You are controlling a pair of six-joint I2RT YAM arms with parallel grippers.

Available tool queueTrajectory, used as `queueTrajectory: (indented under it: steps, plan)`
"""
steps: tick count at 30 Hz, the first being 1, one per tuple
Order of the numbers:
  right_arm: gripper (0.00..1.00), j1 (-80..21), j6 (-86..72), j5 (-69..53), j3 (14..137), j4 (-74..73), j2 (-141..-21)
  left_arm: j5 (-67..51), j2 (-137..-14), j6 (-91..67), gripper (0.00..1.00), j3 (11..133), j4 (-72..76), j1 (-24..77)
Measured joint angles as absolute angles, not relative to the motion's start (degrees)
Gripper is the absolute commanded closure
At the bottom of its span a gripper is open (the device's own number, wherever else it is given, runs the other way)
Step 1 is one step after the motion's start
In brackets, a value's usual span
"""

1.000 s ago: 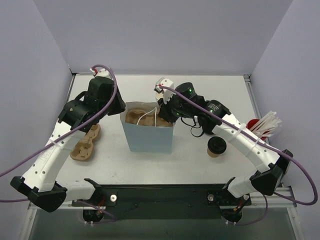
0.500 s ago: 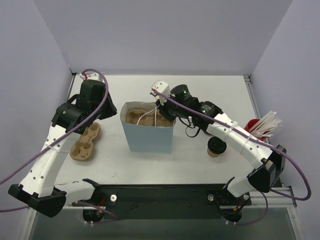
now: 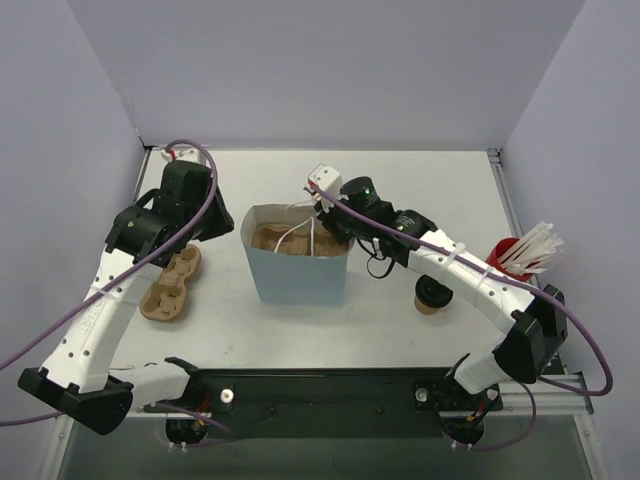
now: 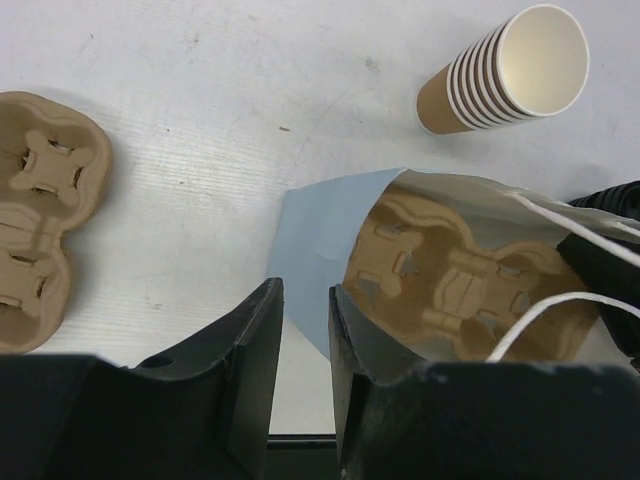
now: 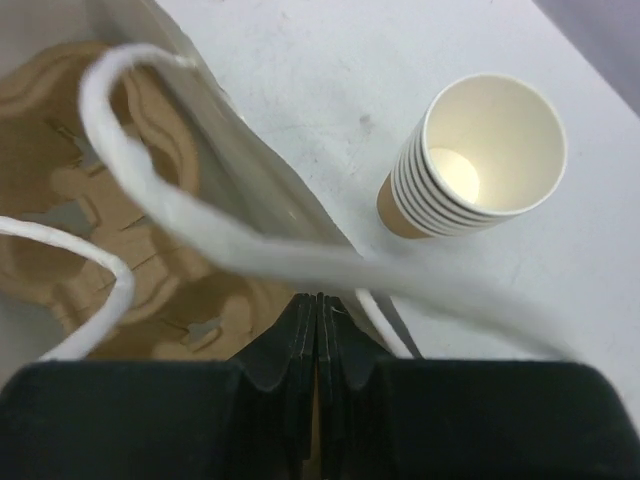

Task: Pack the takeout coffee

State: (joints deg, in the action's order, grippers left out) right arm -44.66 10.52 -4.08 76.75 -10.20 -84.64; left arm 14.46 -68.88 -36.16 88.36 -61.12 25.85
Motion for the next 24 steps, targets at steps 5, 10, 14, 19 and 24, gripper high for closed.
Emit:
queueTrajectory:
  steps: [5,10,14,19,24]
  plan:
    - [1.0,-44.6,8.2,-2.5,73.4,-8.8,-85.0,14.3,-68.9,-36.1,0.65,87.3,-61.1,25.7]
    - [1.0,-44.5,7.5,-1.9,73.9,-8.3,-85.0,14.2,-68.9,-35.7,0.64,87.3,-61.1,25.4]
    - [1.0,-44.1,7.0,-2.9,77.4,-10.3,-85.1,13.3,-69.3,-35.3,0.61,87.3,-61.0,25.4]
    - [1.0,-43.9,4.4,-4.6,82.2,-11.9,-84.7,12.1,-69.7,-34.6,0.52,87.3,-60.2,25.4]
    - [0.89,-43.5,-0.8,-5.9,83.3,-15.9,-83.2,10.3,-69.7,-32.8,0.48,87.3,-59.2,25.4]
